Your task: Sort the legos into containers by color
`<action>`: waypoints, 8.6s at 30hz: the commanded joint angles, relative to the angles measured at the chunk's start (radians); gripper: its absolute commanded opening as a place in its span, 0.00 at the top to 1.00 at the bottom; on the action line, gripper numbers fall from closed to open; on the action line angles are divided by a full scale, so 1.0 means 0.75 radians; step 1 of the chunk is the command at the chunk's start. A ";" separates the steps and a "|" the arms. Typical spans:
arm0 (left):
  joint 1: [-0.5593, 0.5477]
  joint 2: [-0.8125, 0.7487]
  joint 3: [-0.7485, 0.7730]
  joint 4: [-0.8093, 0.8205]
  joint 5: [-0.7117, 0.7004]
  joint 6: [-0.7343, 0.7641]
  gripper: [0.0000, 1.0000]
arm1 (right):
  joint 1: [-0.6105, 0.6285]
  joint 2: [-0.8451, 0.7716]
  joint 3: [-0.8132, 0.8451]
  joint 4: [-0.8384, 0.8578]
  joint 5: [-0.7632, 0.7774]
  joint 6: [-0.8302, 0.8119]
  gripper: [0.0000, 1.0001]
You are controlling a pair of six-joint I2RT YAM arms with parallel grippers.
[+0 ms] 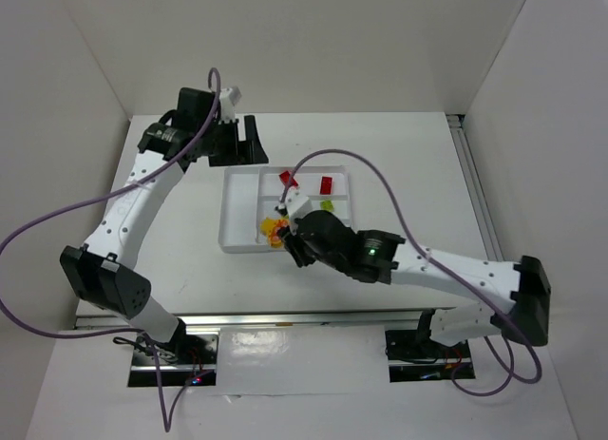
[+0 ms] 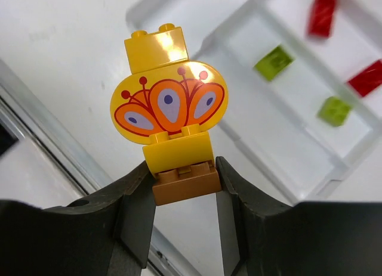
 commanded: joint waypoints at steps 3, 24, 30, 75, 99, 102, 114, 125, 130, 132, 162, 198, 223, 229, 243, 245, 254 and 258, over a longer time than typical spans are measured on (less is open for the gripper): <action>0.088 0.007 0.085 -0.046 0.403 -0.032 0.10 | 0.003 -0.176 0.075 -0.081 0.337 0.077 1.00; 0.140 -0.056 -0.482 0.584 1.228 -0.325 0.09 | 0.003 -0.125 0.087 0.091 0.545 0.067 1.00; 0.111 -0.056 -0.578 0.811 1.338 -0.470 0.09 | 0.003 -0.094 0.114 0.095 0.530 0.055 1.00; 0.050 0.024 -0.541 0.924 1.385 -0.511 1.00 | 0.003 -0.096 0.098 0.095 0.506 0.043 1.00; 0.289 0.083 -0.311 0.388 0.977 -0.160 1.00 | -0.009 -0.145 0.061 -0.019 0.544 0.157 1.00; 0.289 0.095 -0.249 0.215 0.676 -0.073 1.00 | -0.009 -0.131 0.087 -0.050 0.571 0.173 1.00; 0.275 0.038 -0.261 0.190 0.647 -0.032 1.00 | -0.491 0.168 0.304 -0.466 0.641 0.572 1.00; 0.277 0.013 -0.216 0.006 0.006 -0.012 1.00 | -1.121 0.188 0.231 -0.294 0.021 0.513 1.00; 0.430 -0.023 -0.351 0.028 -0.239 -0.087 1.00 | -1.238 0.188 0.122 -0.263 -0.067 0.568 1.00; 0.487 -0.036 -0.422 0.065 -0.239 -0.088 1.00 | -1.275 0.188 0.061 -0.233 -0.094 0.582 1.00; 0.569 0.153 -0.329 0.057 -0.339 -0.151 0.01 | -1.387 0.066 -0.064 -0.173 -0.167 0.550 1.00; -0.196 -0.109 -0.226 0.640 1.126 0.260 0.14 | -1.060 -0.086 0.165 0.179 -1.980 0.235 1.00; -0.278 0.107 -0.075 0.435 1.252 0.391 0.60 | -1.011 -0.025 0.233 0.015 -1.945 0.096 1.00; -0.278 0.120 -0.075 0.435 1.324 0.379 1.00 | -1.011 -0.012 0.233 -0.014 -1.945 0.071 1.00; -0.046 0.012 -0.181 0.644 1.238 0.172 1.00 | -1.052 -0.025 0.159 -0.038 -1.890 0.045 1.00; -0.030 -0.001 -0.197 0.676 1.238 0.144 1.00 | -1.066 -0.037 0.145 -0.022 -1.890 0.057 1.00; 0.054 -0.013 -0.253 0.769 1.228 0.062 1.00 | -1.107 -0.063 0.132 0.011 -1.808 0.094 1.00; 0.066 0.038 -0.169 0.538 0.936 0.113 1.00 | -1.107 0.006 0.200 -0.140 -1.313 0.120 1.00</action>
